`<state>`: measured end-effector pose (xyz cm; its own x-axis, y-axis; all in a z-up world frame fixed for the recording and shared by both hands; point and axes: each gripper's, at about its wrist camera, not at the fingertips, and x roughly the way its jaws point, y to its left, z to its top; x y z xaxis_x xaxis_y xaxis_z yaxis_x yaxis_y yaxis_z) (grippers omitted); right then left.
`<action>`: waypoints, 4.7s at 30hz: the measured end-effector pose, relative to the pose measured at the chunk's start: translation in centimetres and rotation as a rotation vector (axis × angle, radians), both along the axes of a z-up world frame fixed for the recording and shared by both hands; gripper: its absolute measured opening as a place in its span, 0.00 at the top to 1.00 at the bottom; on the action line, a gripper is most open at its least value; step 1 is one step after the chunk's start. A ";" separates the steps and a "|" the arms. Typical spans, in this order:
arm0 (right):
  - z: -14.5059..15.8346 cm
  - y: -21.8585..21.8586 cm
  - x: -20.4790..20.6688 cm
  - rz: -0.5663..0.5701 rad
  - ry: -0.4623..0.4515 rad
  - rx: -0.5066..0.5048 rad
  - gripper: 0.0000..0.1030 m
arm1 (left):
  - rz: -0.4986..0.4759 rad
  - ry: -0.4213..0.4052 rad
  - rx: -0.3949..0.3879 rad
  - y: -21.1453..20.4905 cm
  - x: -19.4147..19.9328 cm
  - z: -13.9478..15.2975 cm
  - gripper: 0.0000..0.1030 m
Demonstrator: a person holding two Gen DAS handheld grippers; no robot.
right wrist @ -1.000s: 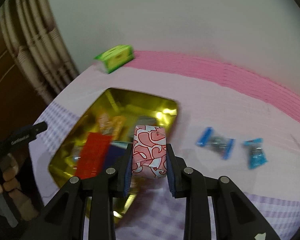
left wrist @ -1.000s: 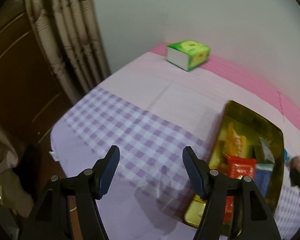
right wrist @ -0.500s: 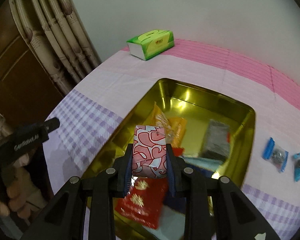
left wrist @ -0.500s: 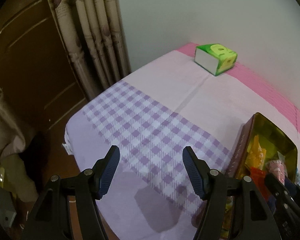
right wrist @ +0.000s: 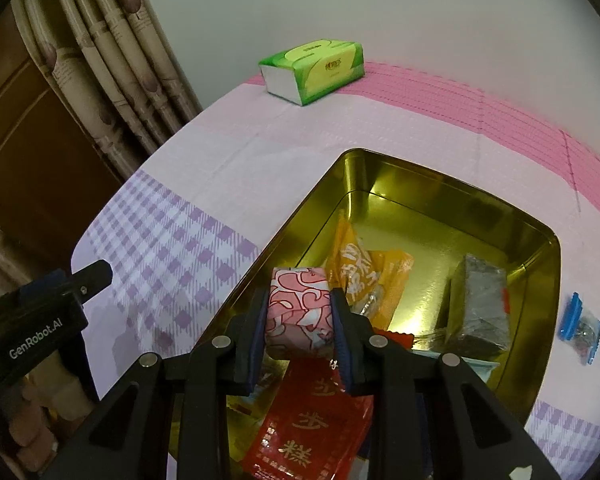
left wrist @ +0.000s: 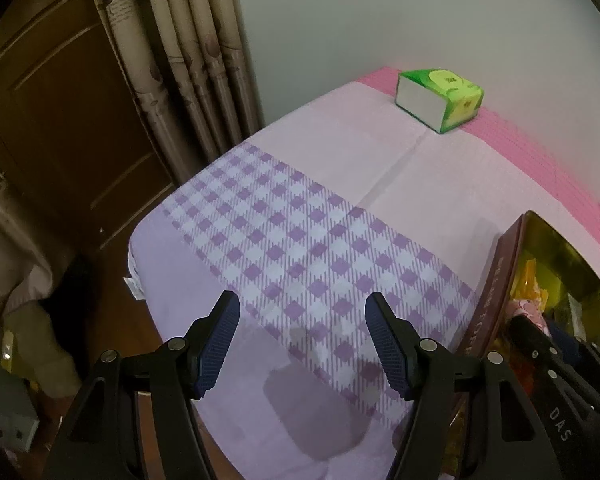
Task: Organize snacks
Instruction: 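Carry the pink patterned candy into the gold tin and open the right tool, then grasp the teal-wrapped candy on the sheet with the right tool, then grasp the clear candy with blue ends with the left tool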
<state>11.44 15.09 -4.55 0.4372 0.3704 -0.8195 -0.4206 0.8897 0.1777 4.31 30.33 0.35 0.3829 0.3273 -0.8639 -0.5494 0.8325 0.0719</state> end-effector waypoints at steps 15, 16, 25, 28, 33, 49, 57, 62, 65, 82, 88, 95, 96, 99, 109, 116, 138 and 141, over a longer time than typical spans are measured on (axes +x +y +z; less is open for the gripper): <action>0.9 -0.7 -1.0 0.031 0.002 0.041 0.61 | -0.012 -0.004 0.015 -0.7 0.1 0.0 0.36; 1.1 -0.8 -1.2 0.029 -0.005 0.042 0.61 | -0.015 -0.004 0.017 -0.7 0.1 0.1 0.36; 2.6 -3.8 -1.5 -0.014 -0.048 0.052 0.59 | -0.036 -0.005 0.030 -1.2 0.1 0.2 0.36; 3.0 -5.5 -1.5 -0.048 -0.056 0.059 0.59 | -0.044 -0.005 0.036 -1.4 0.2 0.2 0.36; 3.8 -8.7 -1.5 -0.107 -0.072 0.064 0.59 | -0.052 -0.003 0.042 -1.6 0.2 0.2 0.36; 3.7 -22.0 -1.6 -0.333 -0.104 -0.007 0.57 | -0.097 0.009 0.081 -2.9 0.5 0.2 0.36; 2.2 -28.2 -2.7 -0.416 -0.105 -0.083 0.55 | -0.119 0.013 0.083 -3.5 0.7 0.1 0.36; 1.1 -29.9 -2.3 -0.432 -0.091 -0.097 0.55 | -0.148 -0.001 0.089 -4.1 0.7 0.3 0.36; 0.4 -30.0 -1.5 -0.413 -0.098 -0.112 0.51 | -0.165 -0.013 0.099 -4.5 0.7 0.4 0.35; -3.0 -30.5 2.5 -0.315 -0.088 -0.140 0.65 | -0.206 -0.029 0.106 -6.0 1.3 -0.1 0.35; -3.1 -29.9 2.1 -0.306 -0.117 -0.137 0.72 | -0.218 -0.019 0.103 -7.0 1.4 -0.3 0.35; -3.1 -31.2 0.9 -0.344 -0.138 -0.133 0.74 | -0.313 -0.057 0.101 -11.1 2.2 1.7 0.35; -3.1 -31.7 0.9 -0.361 -0.140 -0.134 0.74 | -0.333 -0.065 0.094 -11.8 2.4 2.0 0.35; -3.2 -33.1 0.5 -0.399 -0.140 -0.127 0.74 | -0.409 -0.088 0.064 -14.9 3.3 3.0 0.34; -3.3 -39.6 -0.8 -0.530 -0.141 -0.145 0.74 | -0.668 -0.080 -0.032 -26.3 6.7 2.8 0.34; -3.4 -42.8 -1.9 -0.600 -0.148 -0.138 0.74 | -0.778 -0.055 -0.066 -32.1 8.6 1.3 0.34; -3.6 -43.9 -2.9 -0.608 -0.147 -0.101 0.72 | -0.810 0.111 -0.126 -37.3 14.9 -6.2 0.34; -3.6 -43.8 -2.8 -0.607 -0.147 -0.103 0.72 | -0.817 0.101 -0.129 -37.4 14.8 -6.4 0.34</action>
